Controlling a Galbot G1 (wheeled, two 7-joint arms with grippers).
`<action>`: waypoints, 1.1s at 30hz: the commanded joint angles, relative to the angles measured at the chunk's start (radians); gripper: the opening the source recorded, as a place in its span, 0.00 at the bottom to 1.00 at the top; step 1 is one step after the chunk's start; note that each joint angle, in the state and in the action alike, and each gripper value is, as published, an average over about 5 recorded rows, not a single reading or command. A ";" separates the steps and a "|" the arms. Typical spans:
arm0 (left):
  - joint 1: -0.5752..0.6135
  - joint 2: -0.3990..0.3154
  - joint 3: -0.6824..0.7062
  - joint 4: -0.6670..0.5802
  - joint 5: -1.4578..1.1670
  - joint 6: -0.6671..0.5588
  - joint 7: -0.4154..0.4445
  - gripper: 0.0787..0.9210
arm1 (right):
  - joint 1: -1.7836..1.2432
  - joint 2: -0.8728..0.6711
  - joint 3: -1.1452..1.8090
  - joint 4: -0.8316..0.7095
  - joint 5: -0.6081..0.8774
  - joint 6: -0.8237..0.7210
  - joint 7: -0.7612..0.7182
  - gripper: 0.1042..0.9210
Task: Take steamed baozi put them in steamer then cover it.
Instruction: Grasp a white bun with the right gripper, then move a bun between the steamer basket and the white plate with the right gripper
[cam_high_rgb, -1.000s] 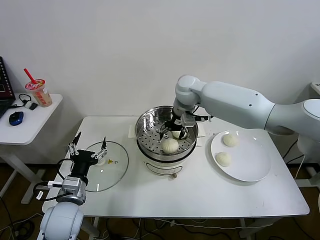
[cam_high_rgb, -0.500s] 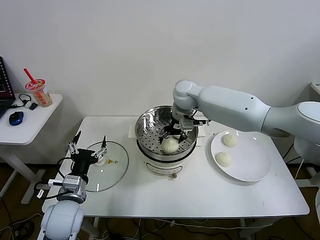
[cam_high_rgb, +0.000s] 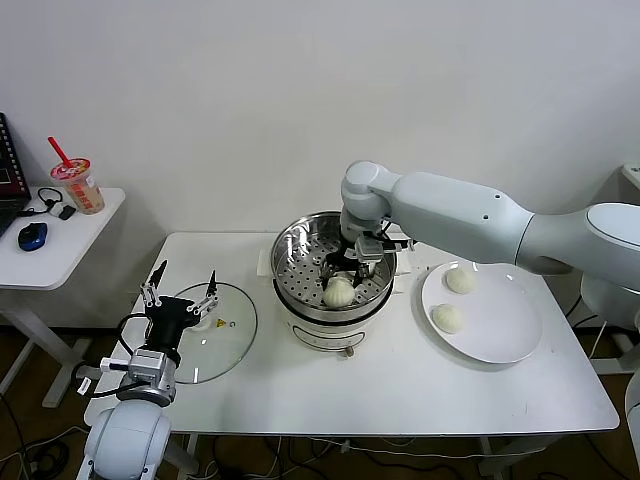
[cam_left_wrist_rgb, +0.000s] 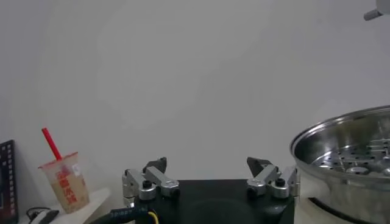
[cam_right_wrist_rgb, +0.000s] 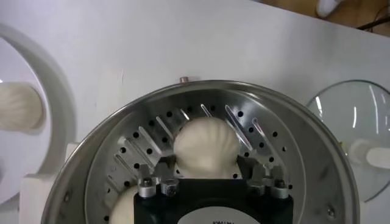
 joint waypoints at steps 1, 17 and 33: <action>-0.001 -0.001 0.004 0.001 0.003 0.001 0.000 0.88 | 0.002 0.003 -0.003 -0.001 0.014 0.049 -0.027 0.63; -0.007 0.002 0.013 -0.002 0.005 0.007 0.000 0.88 | 0.066 -0.006 -0.009 -0.001 0.068 0.049 -0.035 0.58; -0.024 0.005 0.031 0.001 0.006 0.015 -0.002 0.88 | 0.273 -0.098 -0.055 -0.086 0.237 0.047 -0.061 0.58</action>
